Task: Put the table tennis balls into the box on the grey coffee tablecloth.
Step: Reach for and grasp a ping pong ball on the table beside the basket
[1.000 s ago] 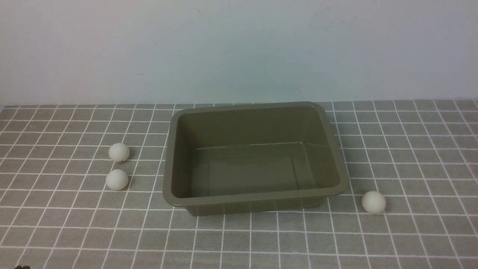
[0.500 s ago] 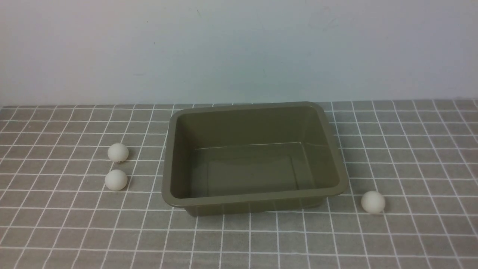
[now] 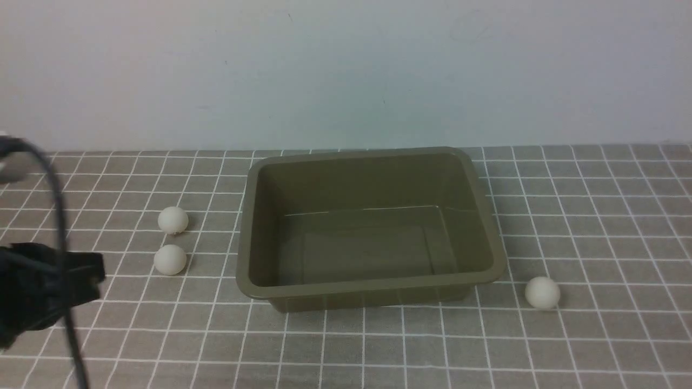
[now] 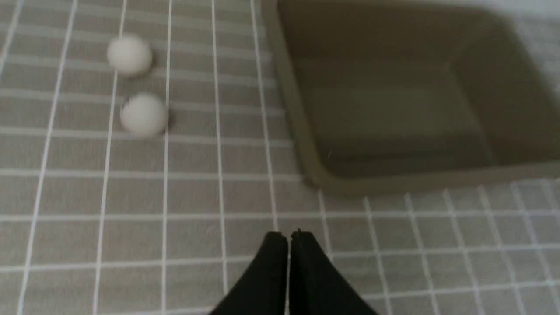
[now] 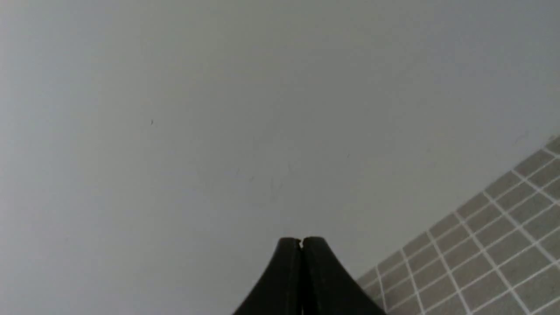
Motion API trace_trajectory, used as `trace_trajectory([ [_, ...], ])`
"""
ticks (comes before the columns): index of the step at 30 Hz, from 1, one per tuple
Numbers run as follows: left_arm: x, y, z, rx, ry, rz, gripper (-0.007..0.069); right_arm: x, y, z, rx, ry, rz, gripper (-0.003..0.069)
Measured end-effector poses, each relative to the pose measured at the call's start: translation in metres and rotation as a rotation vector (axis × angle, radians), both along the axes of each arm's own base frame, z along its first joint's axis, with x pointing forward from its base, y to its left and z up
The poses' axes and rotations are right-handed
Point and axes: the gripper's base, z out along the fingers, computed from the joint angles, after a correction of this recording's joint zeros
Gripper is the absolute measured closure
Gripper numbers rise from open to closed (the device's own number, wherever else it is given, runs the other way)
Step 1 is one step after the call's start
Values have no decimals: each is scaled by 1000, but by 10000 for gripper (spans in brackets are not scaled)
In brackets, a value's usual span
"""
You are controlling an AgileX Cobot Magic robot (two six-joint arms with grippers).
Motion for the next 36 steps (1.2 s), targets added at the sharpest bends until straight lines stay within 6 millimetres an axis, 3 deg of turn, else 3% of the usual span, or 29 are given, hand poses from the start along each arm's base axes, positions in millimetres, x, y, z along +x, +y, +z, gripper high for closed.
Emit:
trace_trajectory([
  [1,19,0,-12,20,91,-14,629,-1,3,17,-55,37,31,672],
  [2,24,0,-14,28,107,-20,629,0,5,20,-91,84,49,672],
  [4,54,0,-31,55,207,-43,629,3,9,54,-241,229,108,672],
  [9,109,0,-53,94,305,-70,629,38,10,96,-510,679,230,672],
  [14,152,4,-64,174,334,-91,629,77,7,112,-608,919,298,672],
  [17,172,7,-72,213,352,-91,622,89,8,114,-619,935,309,672],
  [21,190,9,-87,222,395,-69,559,96,9,114,-608,923,319,672],
  [28,219,13,-125,258,405,-22,245,100,10,117,-599,872,310,672],
  [29,219,13,-126,259,408,-21,237,100,10,117,-599,871,310,672],
  [30,223,14,-134,258,401,-4,169,100,10,117,-599,866,307,672],
  [33,227,14,-145,258,410,3,126,101,10,118,-600,853,302,672],
  [36,228,14,-154,258,435,1,131,102,10,119,-600,843,298,672],
])
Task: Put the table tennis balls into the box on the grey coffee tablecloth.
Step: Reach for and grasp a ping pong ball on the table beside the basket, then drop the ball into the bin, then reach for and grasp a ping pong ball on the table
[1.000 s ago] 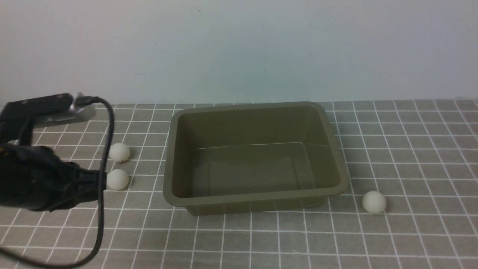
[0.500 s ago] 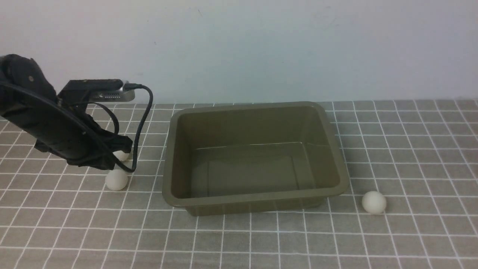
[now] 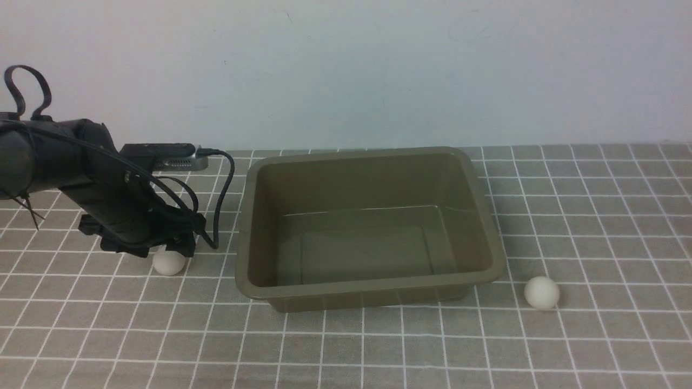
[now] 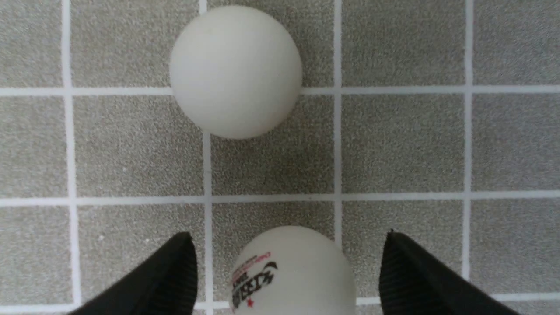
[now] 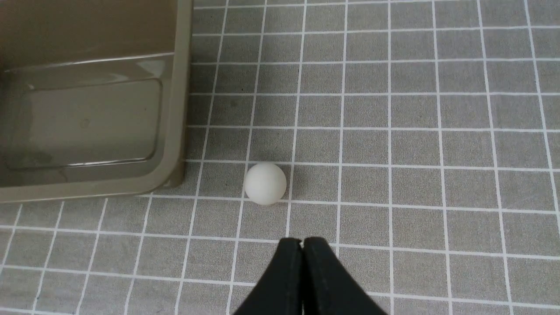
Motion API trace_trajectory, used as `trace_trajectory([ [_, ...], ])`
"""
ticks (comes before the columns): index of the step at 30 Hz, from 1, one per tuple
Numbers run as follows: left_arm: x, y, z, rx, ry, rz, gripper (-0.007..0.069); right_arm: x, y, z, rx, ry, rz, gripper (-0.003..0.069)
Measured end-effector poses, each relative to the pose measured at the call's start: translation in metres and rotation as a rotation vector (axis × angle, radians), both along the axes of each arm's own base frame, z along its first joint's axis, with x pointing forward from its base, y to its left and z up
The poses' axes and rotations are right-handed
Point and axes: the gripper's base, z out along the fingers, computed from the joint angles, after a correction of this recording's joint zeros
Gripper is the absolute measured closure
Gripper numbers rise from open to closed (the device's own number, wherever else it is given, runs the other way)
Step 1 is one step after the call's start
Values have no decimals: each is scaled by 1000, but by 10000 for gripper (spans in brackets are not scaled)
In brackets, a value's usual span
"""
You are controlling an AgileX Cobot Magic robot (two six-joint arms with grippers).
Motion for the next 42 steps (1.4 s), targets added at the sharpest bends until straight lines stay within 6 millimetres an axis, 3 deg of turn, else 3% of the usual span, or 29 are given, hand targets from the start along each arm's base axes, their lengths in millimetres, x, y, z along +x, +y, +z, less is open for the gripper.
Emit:
trace_trajectory([
  [2,1,0,-8,0,20,0,183,2,0,-1,0,6,0,672],
  [4,1,0,-13,1,34,0,281,7,0,-5,1,27,0,672],
  [8,1,-1,-4,-2,63,-18,275,29,1,-22,5,128,0,671],
  [13,-4,-3,51,-10,42,-49,275,54,10,-45,1,234,78,625],
  [14,-8,-9,80,-26,-8,-62,275,63,19,-53,-9,242,129,587],
  [15,-9,-11,91,-34,-32,-66,275,68,23,-58,-14,252,151,571],
  [18,-18,-41,129,-110,-130,-116,275,92,39,-79,-43,257,206,468],
  [20,-22,-67,137,-161,-152,-165,275,109,46,-101,-56,288,213,376],
  [23,-25,-99,128,-174,-132,-244,275,126,48,-128,-62,336,187,270],
  [27,-23,-136,91,-158,-37,-333,275,144,50,-161,-68,408,162,159],
  [31,-20,-154,62,-147,31,-360,197,164,53,-184,-68,440,154,122],
  [32,-17,-156,60,-148,36,-354,141,169,55,-189,-59,450,149,123],
  [33,-17,-156,61,-149,35,-353,141,170,55,-191,-58,457,149,124],
  [35,-11,-154,73,-151,16,-343,71,176,57,-199,-53,480,150,164],
  [36,-7,-151,84,-148,-6,-338,62,179,57,-204,-59,492,159,236],
  [38,-3,-146,94,-139,-24,-334,74,181,58,-205,-59,501,160,305],
  [40,5,-125,118,-93,-60,-317,189,182,57,-201,-74,516,172,298],
  [41,8,-111,130,-67,-78,-300,281,182,56,-196,-84,522,177,296],
  [42,11,-92,143,-33,-94,-268,429,180,52,-183,-82,528,160,296],
])
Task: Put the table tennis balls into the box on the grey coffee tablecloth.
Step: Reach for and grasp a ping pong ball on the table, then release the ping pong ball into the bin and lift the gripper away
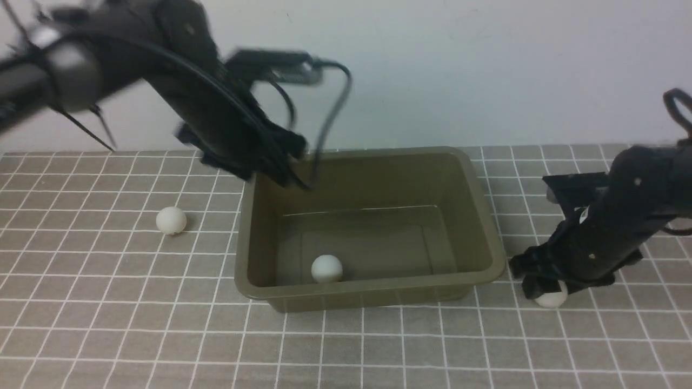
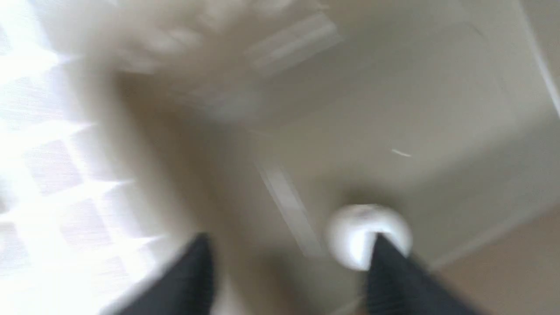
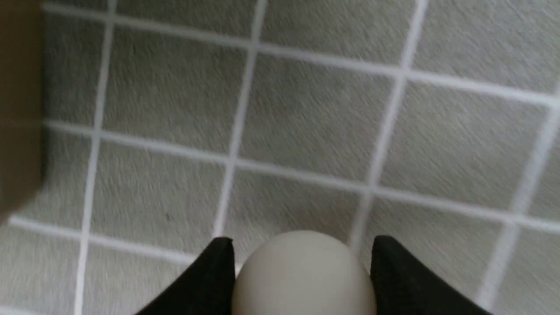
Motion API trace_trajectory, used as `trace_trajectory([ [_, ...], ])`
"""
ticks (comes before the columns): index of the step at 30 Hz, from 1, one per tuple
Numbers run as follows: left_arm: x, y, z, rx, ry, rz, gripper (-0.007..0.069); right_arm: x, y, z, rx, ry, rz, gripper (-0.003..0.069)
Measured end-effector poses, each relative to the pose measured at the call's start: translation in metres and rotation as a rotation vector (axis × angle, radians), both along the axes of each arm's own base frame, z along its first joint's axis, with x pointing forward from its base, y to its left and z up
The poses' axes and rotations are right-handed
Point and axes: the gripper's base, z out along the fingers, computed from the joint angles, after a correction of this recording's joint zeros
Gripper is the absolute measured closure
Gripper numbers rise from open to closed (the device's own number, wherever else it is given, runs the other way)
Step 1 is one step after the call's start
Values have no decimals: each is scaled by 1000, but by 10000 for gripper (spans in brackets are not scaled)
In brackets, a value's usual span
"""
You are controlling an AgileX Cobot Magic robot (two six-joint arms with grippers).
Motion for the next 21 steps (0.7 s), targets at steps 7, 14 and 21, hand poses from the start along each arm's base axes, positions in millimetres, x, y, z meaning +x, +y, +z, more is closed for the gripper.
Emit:
trace_trajectory([
  [7,12,106,3,50,34,251,624,-9,9,103,99,-237,-11,296],
  [14,34,136,-62,6,185,298,494,13,80,130,194,-322,209,288],
  [21,53,132,-103,-1,175,293,115,33,94,135,162,-257,265,74],
])
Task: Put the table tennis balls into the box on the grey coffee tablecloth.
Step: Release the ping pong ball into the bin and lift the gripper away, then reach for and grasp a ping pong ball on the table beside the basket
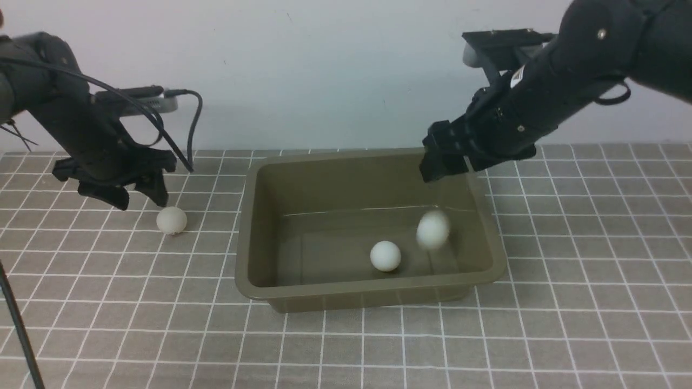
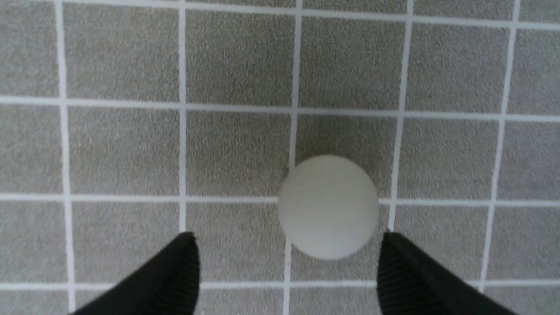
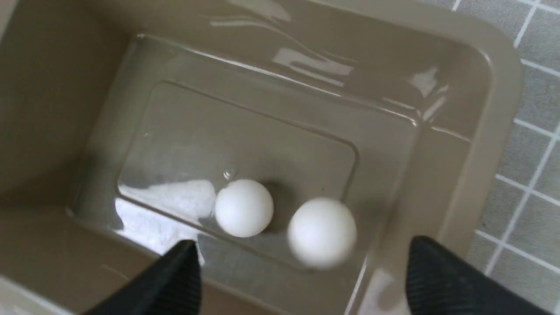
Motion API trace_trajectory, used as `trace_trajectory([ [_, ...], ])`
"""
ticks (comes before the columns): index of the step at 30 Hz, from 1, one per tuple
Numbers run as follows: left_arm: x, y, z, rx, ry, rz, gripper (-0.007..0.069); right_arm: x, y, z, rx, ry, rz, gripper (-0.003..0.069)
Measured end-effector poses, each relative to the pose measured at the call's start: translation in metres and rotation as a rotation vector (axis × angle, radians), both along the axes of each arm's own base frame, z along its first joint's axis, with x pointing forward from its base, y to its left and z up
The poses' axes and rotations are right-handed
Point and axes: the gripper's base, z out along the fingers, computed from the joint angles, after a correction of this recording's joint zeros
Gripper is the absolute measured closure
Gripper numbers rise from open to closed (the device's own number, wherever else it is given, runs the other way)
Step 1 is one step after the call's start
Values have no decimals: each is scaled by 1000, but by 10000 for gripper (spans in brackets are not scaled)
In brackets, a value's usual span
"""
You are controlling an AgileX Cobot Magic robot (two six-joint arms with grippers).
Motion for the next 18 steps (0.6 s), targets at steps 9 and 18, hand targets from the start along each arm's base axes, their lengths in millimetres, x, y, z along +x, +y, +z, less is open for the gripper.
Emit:
trace_trajectory([
  [9,14,-16,-43,-29,-3,-37,-4,-74,-40,110,-82,-189,2,241],
  [18,17,-21,-52,-26,13,-47,288,-144,-85,172,-152,-395,-148,375],
])
